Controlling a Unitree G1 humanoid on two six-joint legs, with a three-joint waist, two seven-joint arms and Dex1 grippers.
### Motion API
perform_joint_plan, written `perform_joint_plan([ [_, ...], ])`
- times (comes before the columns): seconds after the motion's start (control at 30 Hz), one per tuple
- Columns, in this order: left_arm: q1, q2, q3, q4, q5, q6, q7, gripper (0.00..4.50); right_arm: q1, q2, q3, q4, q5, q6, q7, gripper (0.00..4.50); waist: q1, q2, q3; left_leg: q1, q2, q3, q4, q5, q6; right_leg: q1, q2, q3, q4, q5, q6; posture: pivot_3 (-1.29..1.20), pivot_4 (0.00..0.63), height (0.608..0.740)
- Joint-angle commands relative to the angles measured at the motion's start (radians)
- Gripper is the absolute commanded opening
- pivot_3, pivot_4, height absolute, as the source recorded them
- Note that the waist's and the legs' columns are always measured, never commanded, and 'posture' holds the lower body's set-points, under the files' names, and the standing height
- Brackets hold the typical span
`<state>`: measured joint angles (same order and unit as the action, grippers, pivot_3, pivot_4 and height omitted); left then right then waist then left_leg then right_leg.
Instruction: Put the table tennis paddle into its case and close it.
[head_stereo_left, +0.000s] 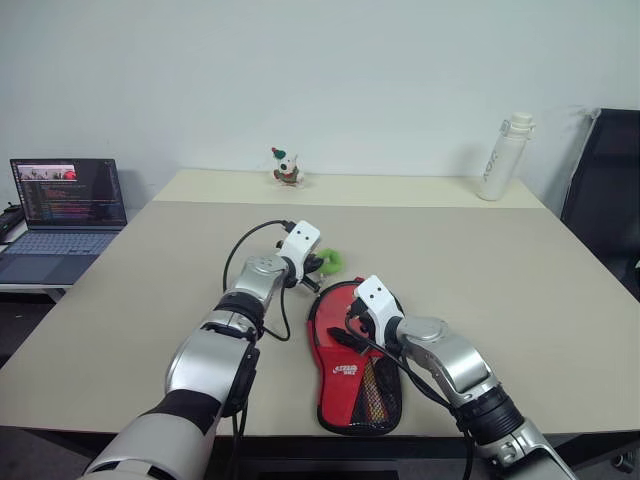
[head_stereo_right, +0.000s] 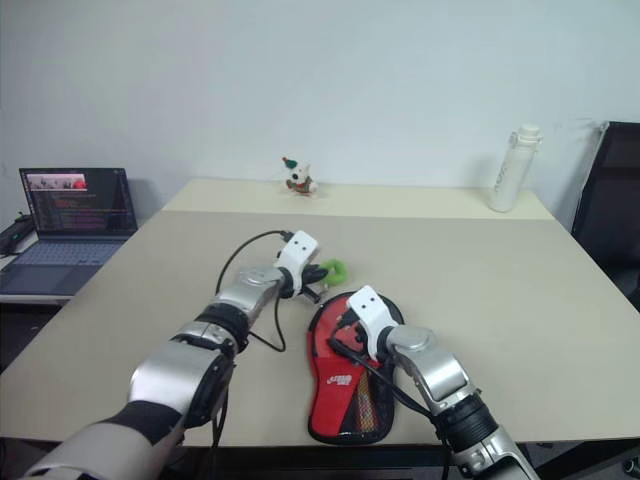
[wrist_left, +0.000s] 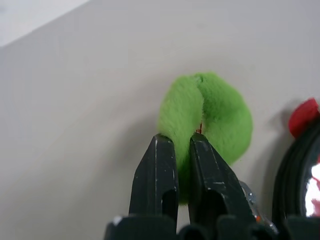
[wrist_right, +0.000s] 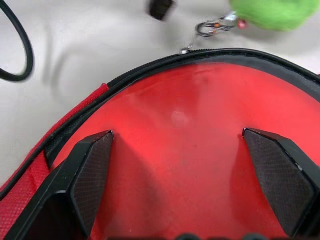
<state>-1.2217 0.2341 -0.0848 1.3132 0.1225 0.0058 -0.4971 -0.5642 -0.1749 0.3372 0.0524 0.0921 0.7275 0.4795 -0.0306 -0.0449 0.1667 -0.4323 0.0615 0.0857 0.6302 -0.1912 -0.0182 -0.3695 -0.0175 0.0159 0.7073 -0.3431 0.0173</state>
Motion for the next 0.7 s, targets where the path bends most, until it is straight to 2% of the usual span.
perform_joint_plan([
  [0.03, -0.075, -0.045, -0.026, 0.005, 0.052, -0.093, 0.065, 0.01, 0.089, -0.019, 0.086, 0.079, -0.022, 0.092, 0.034, 4.5, 0.0, 0.0, 0.0, 0.0, 0.0, 0.0, 0.0, 0.0, 0.0, 0.0, 0.0, 0.0, 0.0, 0.0, 0.0, 0.0, 0.15, 0.74],
  [0.37, -0.151, -0.169, -0.032, 0.027, 0.109, -0.176, 0.123, 0.01, 0.126, -0.049, 0.105, 0.026, -0.027, 0.117, 0.047, 4.5, 0.001, 0.001, -0.003, 0.0, -0.001, 0.0, 0.0, 0.0, -0.001, 0.0, 0.0, -0.001, 0.0, 0.0, 0.0, 0.0, 0.15, 0.74],
  [0.7, -0.174, -0.279, -0.012, 0.02, 0.094, -0.209, 0.038, 0.01, 0.119, -0.05, 0.11, 0.035, -0.029, 0.107, 0.041, 4.5, 0.002, 0.002, -0.003, 0.0, -0.001, 0.0, 0.0, 0.001, -0.002, 0.0, 0.0, -0.001, 0.0, 0.0, 0.0, 0.0, 0.15, 0.74],
])
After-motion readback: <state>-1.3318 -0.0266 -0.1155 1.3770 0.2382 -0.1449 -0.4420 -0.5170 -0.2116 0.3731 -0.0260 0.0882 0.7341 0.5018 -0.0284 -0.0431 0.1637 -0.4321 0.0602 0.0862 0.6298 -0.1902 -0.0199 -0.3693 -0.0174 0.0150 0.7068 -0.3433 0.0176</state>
